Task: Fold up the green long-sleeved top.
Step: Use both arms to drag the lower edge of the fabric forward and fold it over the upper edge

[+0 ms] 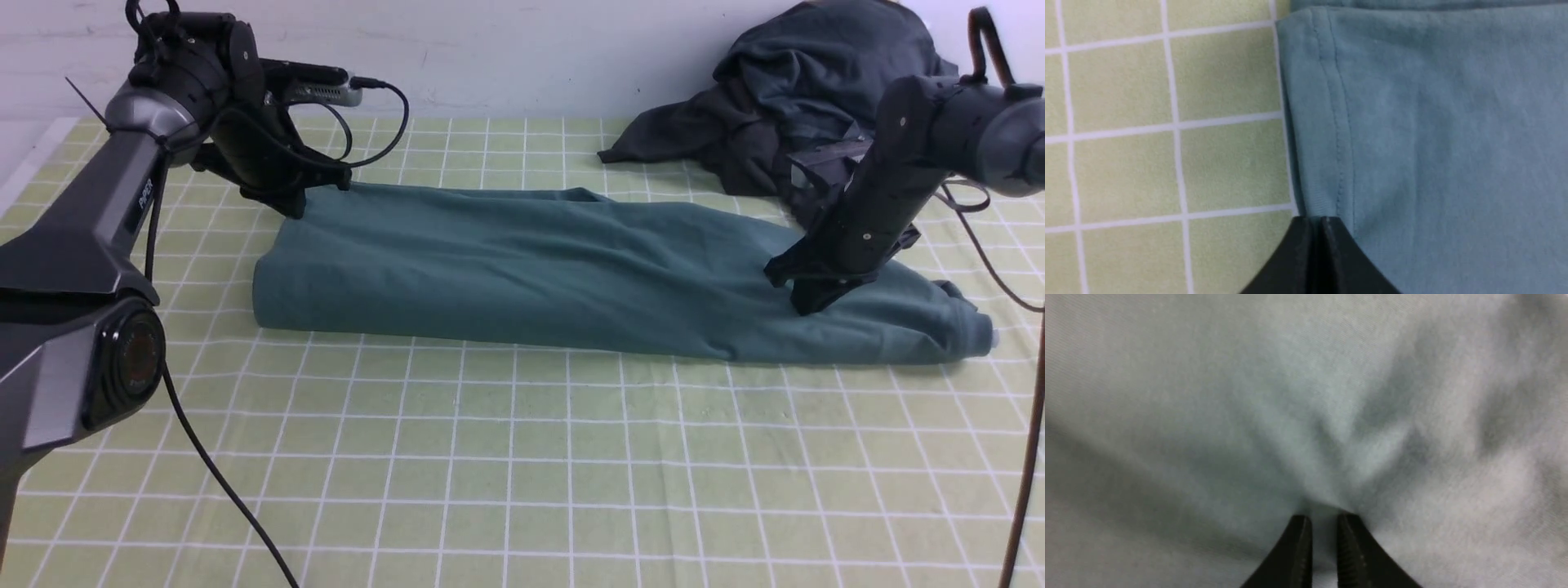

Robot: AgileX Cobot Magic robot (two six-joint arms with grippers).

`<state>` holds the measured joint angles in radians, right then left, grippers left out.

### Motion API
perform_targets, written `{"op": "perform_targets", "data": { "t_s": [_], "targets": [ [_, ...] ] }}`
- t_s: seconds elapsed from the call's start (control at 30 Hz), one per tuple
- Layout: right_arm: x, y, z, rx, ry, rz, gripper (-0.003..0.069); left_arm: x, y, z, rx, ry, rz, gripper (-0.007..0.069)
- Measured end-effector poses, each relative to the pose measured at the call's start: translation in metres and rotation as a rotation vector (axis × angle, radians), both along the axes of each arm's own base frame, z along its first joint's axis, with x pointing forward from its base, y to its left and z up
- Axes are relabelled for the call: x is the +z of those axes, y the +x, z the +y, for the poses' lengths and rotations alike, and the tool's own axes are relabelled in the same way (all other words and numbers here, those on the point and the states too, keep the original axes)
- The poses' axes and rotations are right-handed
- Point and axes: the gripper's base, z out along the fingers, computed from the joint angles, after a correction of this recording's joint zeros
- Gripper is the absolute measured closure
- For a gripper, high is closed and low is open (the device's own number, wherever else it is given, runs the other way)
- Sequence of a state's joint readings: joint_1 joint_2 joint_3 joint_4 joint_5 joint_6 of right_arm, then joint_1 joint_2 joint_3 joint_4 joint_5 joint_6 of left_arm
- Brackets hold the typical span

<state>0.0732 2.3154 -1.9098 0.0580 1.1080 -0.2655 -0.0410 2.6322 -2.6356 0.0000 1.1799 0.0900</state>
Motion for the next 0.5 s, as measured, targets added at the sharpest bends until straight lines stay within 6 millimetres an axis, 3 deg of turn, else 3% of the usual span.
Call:
{"op": "perform_targets", "data": {
  "t_s": [0.17, 0.27, 0.33, 0.47, 0.5],
  "targets": [
    [-0.001, 0.001, -0.004, 0.009, -0.034, -0.012, 0.0562, 0.001, 0.003, 0.000, -0.035, 0.018, -0.033, 0.0607],
    [0.005, 0.001, -0.004, 0.010, -0.035, -0.022, 0.0562, 0.001, 0.003, 0.002, -0.051, 0.043, -0.035, 0.0532],
    [0.026, -0.004, -0.008, 0.010, -0.053, -0.044, 0.0562, 0.007, -0.001, 0.003, -0.056, 0.050, -0.010, 0.0445],
    [0.068, -0.012, -0.018, -0.022, -0.046, -0.114, 0.0562, 0.028, -0.004, 0.002, -0.057, 0.040, -0.037, 0.0354],
    [0.083, -0.016, -0.028, -0.077, -0.017, -0.139, 0.0562, 0.042, -0.005, -0.001, -0.063, -0.007, -0.069, 0.0325]
  ]
}}
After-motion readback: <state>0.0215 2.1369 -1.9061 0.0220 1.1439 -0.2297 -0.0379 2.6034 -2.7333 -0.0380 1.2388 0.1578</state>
